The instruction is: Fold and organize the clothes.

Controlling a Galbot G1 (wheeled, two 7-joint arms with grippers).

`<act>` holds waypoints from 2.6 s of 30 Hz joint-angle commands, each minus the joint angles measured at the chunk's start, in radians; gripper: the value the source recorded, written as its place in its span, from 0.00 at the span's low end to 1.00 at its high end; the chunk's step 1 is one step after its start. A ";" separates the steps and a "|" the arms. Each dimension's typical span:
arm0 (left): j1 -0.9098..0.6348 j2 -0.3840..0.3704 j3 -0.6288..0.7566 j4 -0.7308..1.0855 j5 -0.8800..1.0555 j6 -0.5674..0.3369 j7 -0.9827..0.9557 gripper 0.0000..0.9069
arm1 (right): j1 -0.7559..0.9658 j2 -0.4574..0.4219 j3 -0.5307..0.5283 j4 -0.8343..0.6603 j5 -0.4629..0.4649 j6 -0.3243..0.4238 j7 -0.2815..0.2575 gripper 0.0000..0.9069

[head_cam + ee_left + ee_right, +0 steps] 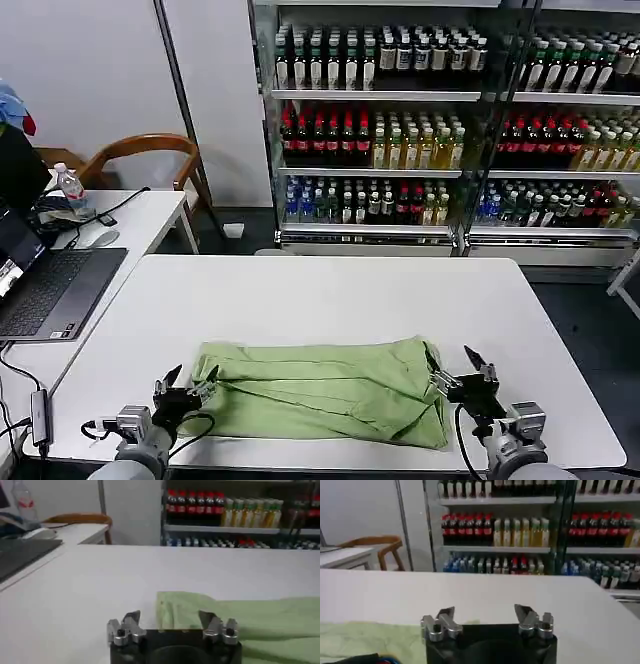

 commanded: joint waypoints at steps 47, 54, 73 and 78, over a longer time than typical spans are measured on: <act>0.145 0.146 -0.425 -0.065 0.007 0.107 -0.120 0.03 | -0.006 -0.006 0.083 -0.041 -0.156 0.076 -0.048 1.00; 0.115 0.206 -0.473 -0.116 -0.037 0.165 -0.118 0.03 | -0.035 0.002 0.093 -0.038 -0.170 0.088 -0.048 1.00; -0.046 -0.040 0.126 -0.239 0.190 0.154 -0.069 0.04 | -0.118 0.036 0.180 -0.022 -0.207 0.086 -0.050 1.00; -0.098 -0.062 0.191 -0.216 0.174 0.155 -0.057 0.04 | -0.127 0.047 0.194 -0.012 -0.212 0.085 -0.050 1.00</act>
